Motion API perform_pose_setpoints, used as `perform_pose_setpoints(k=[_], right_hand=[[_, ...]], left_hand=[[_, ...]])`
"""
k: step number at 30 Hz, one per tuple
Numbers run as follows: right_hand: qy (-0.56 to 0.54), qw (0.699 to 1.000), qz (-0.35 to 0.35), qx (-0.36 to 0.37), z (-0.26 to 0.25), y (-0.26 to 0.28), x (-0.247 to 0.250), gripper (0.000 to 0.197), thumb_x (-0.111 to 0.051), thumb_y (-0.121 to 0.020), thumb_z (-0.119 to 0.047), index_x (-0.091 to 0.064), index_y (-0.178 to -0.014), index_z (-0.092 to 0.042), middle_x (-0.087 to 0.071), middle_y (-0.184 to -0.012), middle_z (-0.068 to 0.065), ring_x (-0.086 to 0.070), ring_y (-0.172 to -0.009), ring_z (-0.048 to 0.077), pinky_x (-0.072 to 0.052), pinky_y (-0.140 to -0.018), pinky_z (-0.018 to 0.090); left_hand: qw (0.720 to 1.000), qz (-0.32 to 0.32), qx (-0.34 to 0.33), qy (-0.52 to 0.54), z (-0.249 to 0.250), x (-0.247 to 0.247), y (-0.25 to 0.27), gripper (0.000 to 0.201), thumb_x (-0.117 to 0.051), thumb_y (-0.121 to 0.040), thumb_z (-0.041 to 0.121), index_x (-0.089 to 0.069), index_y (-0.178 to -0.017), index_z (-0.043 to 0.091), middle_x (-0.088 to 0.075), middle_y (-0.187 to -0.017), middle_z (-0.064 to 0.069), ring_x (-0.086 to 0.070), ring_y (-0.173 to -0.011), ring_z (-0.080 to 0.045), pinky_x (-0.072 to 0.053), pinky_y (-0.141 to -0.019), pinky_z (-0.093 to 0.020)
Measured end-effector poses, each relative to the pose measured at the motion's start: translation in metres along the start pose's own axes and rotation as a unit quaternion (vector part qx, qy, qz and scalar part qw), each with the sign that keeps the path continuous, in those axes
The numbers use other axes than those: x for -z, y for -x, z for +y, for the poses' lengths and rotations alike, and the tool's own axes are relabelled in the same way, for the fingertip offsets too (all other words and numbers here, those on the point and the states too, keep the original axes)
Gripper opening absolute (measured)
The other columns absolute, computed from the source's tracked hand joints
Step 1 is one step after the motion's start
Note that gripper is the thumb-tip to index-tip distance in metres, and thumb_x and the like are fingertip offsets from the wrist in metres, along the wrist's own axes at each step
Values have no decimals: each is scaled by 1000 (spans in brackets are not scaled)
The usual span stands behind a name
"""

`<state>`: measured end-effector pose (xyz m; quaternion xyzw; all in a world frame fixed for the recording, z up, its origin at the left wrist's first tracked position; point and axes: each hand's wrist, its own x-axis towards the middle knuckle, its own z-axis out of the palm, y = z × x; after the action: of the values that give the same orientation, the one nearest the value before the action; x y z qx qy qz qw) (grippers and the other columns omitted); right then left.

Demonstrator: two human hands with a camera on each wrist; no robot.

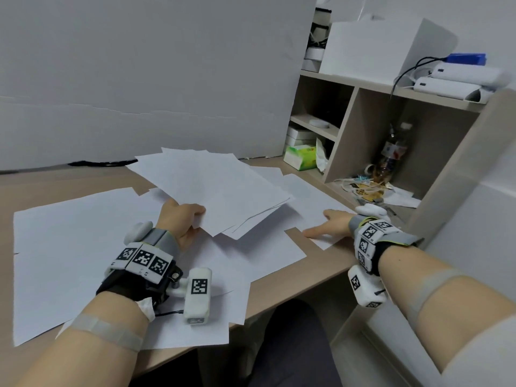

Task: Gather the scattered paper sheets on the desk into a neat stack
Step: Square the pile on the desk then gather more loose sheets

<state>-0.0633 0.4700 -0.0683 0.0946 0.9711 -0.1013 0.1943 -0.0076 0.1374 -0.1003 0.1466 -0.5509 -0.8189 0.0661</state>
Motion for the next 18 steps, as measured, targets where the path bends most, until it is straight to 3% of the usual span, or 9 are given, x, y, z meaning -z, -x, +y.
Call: perform_pose_setpoints(k=[3,7,9,12,18], right_hand=[[45,998,21,25,-11,-7,-7,119,-57,-66,-84,-21,-155,-16,-20,-162,5,-24,-147,28,-25,-118,43],[79,994,64,29,-22,-3,-9,100,-58,-68,-78,-44,-142,-12,-48,-144,9,-48,-128,31,-41,-106,42],[76,991,108,24,-23,-2,-11,75,-62,-78,-62,-54,-130,-10,-58,-130,12,-56,-117,32,-45,-96,37],[5,984,176,26,-20,-1,-14,41,-62,-90,-29,-61,-121,-3,-62,-124,18,-59,-114,35,-41,-79,31],[-70,970,231,-4,-13,6,-2,34,-57,-90,-15,-61,-120,0,-61,-123,21,-58,-115,37,-47,-91,37]], left_hand=[[1000,4,4,8,-1,-2,2,36,-50,-89,-16,-57,-118,3,-69,-101,-12,-67,-86,-32,-57,-82,-43],[1000,13,16,18,-2,0,1,36,-50,-88,-17,-56,-122,-3,-67,-110,-19,-67,-89,-35,-56,-83,-45],[999,22,20,21,-3,2,0,40,-52,-87,-16,-53,-126,-6,-65,-115,-22,-67,-91,-37,-57,-80,-45],[999,31,26,22,-1,4,-1,42,-54,-86,-15,-51,-128,-9,-65,-114,-23,-67,-86,-35,-58,-73,-42],[998,34,39,37,1,7,-4,41,-54,-87,-15,-46,-126,-9,-62,-114,-26,-67,-84,-36,-59,-68,-41]])
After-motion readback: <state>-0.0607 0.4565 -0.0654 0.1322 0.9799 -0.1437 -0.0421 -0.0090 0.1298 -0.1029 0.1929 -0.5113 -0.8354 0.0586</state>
